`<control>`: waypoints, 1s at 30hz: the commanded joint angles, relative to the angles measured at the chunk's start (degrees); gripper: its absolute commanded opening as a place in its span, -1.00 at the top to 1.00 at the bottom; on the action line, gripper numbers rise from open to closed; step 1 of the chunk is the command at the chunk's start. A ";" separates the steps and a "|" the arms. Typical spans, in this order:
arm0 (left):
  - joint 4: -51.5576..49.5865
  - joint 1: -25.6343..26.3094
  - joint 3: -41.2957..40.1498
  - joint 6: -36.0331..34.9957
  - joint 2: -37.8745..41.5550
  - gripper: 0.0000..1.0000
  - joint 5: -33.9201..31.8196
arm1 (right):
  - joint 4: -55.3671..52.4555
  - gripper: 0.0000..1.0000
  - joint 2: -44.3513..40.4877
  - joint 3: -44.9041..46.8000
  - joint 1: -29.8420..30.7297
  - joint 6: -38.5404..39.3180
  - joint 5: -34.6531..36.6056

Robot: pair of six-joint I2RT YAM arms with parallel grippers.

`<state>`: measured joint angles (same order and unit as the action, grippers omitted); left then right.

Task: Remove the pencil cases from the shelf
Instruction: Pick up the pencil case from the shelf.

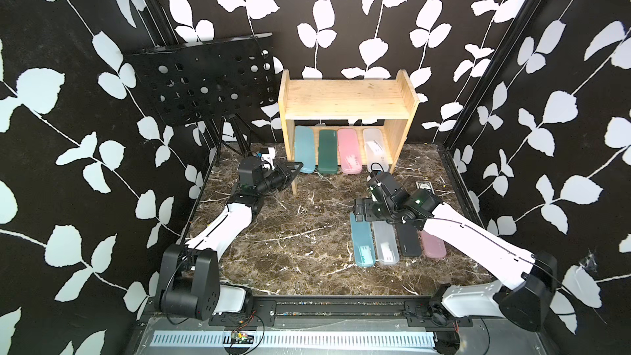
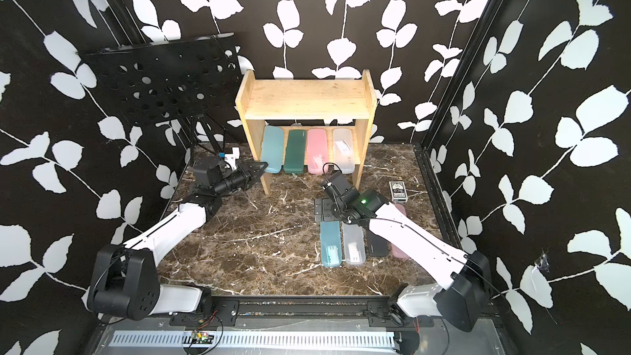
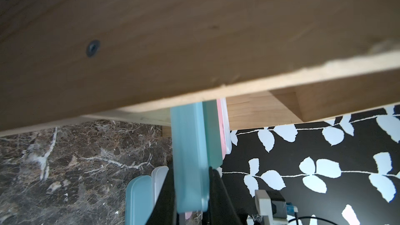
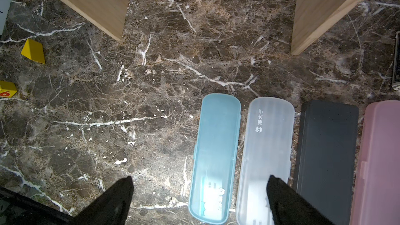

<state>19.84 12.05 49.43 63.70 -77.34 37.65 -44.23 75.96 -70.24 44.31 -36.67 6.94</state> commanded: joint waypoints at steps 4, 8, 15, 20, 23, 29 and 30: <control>-7.85 -0.36 0.58 -19.00 10.82 1.00 2.16 | 2.73 -0.99 -4.01 -7.52 0.53 -0.61 -0.67; -13.24 -0.38 -0.73 -27.64 16.96 1.00 3.39 | 5.39 -0.99 -4.27 -11.14 0.75 -2.86 -4.09; -15.63 0.15 -6.74 -34.92 28.18 1.00 3.38 | 20.79 -0.99 -1.85 -11.84 2.84 -11.61 -10.19; -18.60 0.60 -9.63 -37.45 34.13 1.00 1.85 | 29.52 -0.98 4.12 -13.70 5.42 -16.48 -10.09; -19.66 0.62 -10.74 -37.83 37.37 1.00 0.63 | 29.18 -0.98 8.99 -18.32 7.79 -16.84 -7.63; -21.57 0.69 -10.80 -37.91 39.49 1.00 0.54 | 28.41 -0.98 18.31 -28.33 10.95 -15.89 -6.54; -21.87 0.69 -10.83 -37.93 39.67 1.00 0.55 | 28.03 -0.98 19.59 -29.84 11.20 -15.73 -6.67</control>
<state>-1.80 12.45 38.59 27.22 -38.50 38.35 -18.98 93.78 -94.72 54.70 -52.12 -0.64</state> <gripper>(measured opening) 0.153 0.993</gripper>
